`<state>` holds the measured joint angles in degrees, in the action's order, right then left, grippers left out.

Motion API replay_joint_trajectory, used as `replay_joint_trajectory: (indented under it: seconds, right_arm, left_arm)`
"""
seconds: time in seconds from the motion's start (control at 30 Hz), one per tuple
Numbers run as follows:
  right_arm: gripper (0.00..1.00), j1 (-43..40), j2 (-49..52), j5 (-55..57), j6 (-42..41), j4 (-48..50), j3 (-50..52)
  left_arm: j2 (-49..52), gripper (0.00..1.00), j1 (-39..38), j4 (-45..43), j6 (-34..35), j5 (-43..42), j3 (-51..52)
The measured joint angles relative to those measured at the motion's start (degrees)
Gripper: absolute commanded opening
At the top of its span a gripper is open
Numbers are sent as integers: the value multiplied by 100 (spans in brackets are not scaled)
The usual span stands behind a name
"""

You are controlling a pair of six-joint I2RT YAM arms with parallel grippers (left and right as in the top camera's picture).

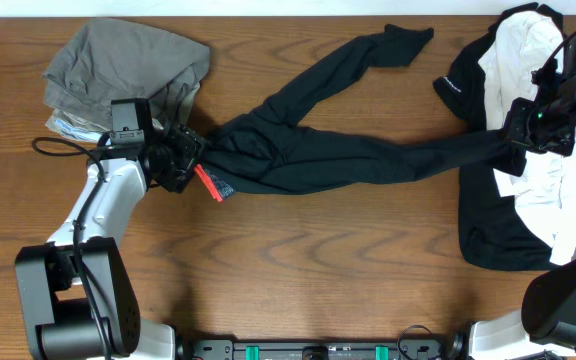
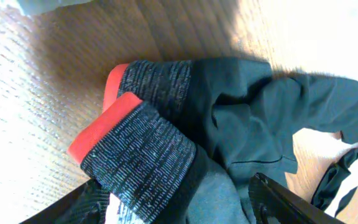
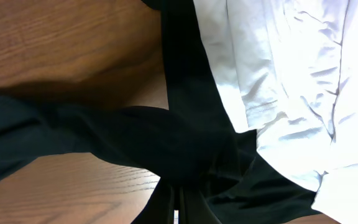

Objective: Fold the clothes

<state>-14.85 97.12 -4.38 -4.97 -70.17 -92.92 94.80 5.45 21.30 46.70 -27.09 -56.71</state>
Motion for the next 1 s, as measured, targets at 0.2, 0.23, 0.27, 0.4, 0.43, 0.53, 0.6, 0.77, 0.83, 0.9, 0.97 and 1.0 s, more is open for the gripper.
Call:
replay_joint_trajectory:
  seconds: [0.2,0.23,0.27,0.4,0.43,0.53,0.6,0.77,0.83,0.9,0.97,1.0]
  right_arm:
    - [1,0,0,-2,0,7,0]
    - [1,0,0,0,0,9,0]
    - [1,0,0,-2,0,11,0]
    - [1,2,0,0,0,13,0]
    - [1,2,0,0,0,13,0]
    - [1,2,0,0,0,22,0]
    - [1,2,0,4,0,31,0]
    - [1,2,0,17,-2,52,0]
    - [1,-11,0,-42,0,105,0]
    - [1,-72,0,-232,0,168,0]
    - [1,-181,0,-466,20,214,-2]
    - [1,-260,0,-601,44,227,-2]
  left_arm:
    - [216,72,0,-157,4,4,0]
    - [280,68,0,-208,4,11,0]
    - [328,62,0,-232,24,22,0]
    - [483,34,0,-361,76,160,0]
    - [496,26,0,-424,74,201,0]
    - [498,6,0,-931,-74,280,4]
    - [498,6,2,-1335,-282,319,4]
    - [400,6,26,-1722,-625,308,-17]
    - [256,6,35,-1722,-756,306,-55]
    - [-42,6,42,-1696,-951,304,-116]
    - [-411,6,39,-1681,-1161,306,-192]
    - [-632,6,42,-1683,-1261,302,-236]
